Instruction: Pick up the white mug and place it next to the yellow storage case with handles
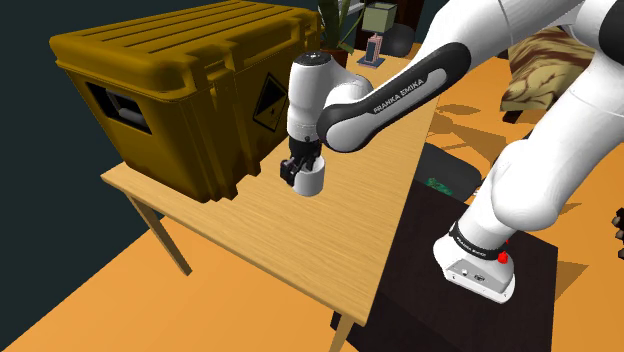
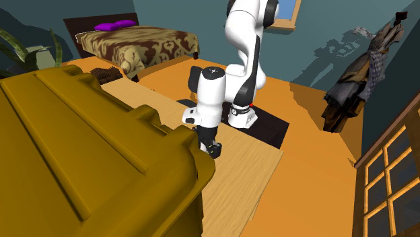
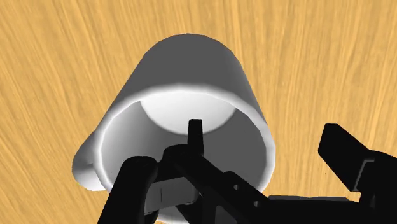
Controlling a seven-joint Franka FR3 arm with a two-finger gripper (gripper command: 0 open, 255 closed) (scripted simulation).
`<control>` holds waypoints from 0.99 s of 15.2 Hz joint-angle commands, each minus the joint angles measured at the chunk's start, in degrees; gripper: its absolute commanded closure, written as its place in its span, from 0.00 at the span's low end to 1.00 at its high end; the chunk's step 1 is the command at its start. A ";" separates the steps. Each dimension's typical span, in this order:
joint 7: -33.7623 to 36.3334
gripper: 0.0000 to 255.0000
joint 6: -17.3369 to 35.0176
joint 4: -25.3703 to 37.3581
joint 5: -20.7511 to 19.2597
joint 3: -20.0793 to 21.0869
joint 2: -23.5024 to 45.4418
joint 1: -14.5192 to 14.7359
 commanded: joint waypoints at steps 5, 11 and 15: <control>-1.06 0.00 -3.88 1.20 1.49 -0.09 -2.86 0.23; -1.80 0.00 -7.39 2.55 2.51 -0.27 -5.14 0.46; -1.80 0.00 -7.39 2.55 2.51 -0.27 -5.14 0.46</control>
